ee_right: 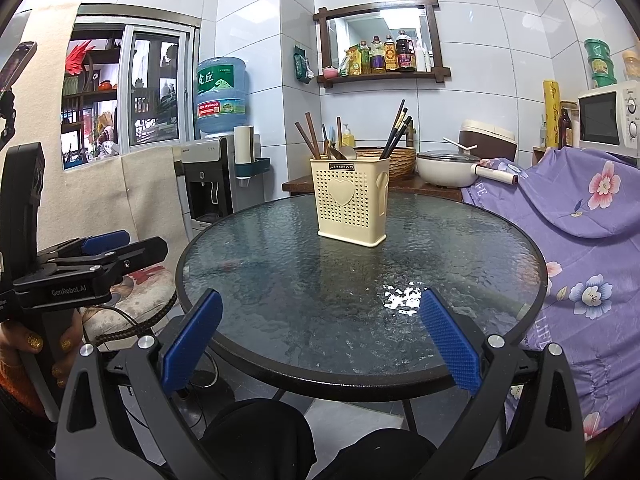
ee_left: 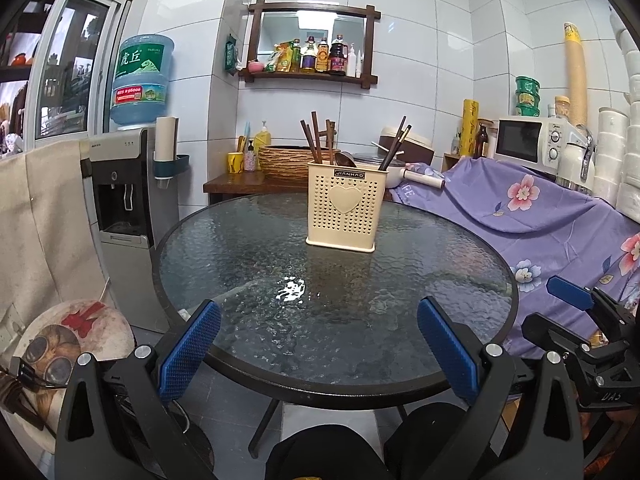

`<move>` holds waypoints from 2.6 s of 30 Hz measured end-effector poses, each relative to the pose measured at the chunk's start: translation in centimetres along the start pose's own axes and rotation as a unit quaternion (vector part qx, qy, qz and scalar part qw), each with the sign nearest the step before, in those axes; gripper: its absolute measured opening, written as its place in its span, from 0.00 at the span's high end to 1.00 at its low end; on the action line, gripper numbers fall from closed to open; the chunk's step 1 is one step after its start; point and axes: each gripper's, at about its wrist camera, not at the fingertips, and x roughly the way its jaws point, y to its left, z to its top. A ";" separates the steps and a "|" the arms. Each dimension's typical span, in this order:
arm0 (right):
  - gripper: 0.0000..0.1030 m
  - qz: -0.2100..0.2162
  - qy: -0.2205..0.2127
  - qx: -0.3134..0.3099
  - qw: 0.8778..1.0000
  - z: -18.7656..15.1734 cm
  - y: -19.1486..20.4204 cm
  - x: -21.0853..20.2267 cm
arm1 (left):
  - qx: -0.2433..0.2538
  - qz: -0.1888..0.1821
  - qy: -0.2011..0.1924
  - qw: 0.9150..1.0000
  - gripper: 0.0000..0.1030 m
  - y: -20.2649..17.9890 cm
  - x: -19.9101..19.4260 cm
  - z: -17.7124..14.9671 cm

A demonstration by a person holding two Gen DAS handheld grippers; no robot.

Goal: Organize utensils

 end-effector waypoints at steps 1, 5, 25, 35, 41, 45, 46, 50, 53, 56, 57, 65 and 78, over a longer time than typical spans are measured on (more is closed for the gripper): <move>0.05 0.000 0.000 0.000 1.000 0.1 0.0 0.0 | 0.000 0.000 0.000 1.000 0.06 0.0 0.0 0.0; 0.06 0.001 0.001 -0.002 1.000 0.1 0.1 -0.1 | -0.002 -0.002 0.001 1.000 0.06 -0.1 0.0 0.0; 0.05 0.001 0.002 -0.001 1.000 0.1 0.2 0.0 | -0.007 -0.007 0.000 1.000 0.06 -0.1 0.0 0.1; 0.05 0.002 0.002 0.001 1.000 0.1 0.1 0.1 | -0.005 -0.005 0.002 1.000 0.06 -0.4 0.1 0.1; 0.05 0.001 0.003 0.001 1.000 0.1 0.2 0.1 | -0.002 -0.005 0.004 1.000 0.06 -0.5 0.2 0.0; 0.05 0.001 0.003 0.001 1.000 0.1 0.1 0.1 | -0.002 -0.005 0.004 1.000 0.06 -0.5 0.1 0.0; 0.05 0.002 0.003 0.001 1.000 0.1 0.2 0.1 | -0.002 -0.005 0.005 1.000 0.06 -0.5 0.1 -0.1; 0.05 0.002 0.003 -0.001 1.000 -0.1 0.2 0.1 | -0.002 -0.005 0.004 1.000 0.06 -0.5 0.1 0.0; 0.05 0.002 0.004 0.000 1.000 -0.1 0.2 0.1 | -0.001 -0.005 0.004 1.000 0.06 -0.5 0.1 0.0; 0.05 0.002 0.004 0.000 1.000 -0.1 0.2 0.1 | -0.002 -0.005 0.004 1.000 0.06 -0.5 0.1 0.0; 0.05 0.002 0.004 -0.001 1.000 -0.2 0.2 0.1 | -0.001 -0.005 0.004 1.000 0.06 -0.5 0.1 0.0; 0.05 0.002 0.005 0.000 1.000 -0.2 0.2 0.1 | -0.002 -0.004 0.004 1.000 0.06 -0.5 0.1 0.0; 0.05 0.002 0.008 0.000 1.000 -0.3 0.2 0.3 | -0.003 -0.004 0.008 1.000 0.06 -0.6 0.4 -0.4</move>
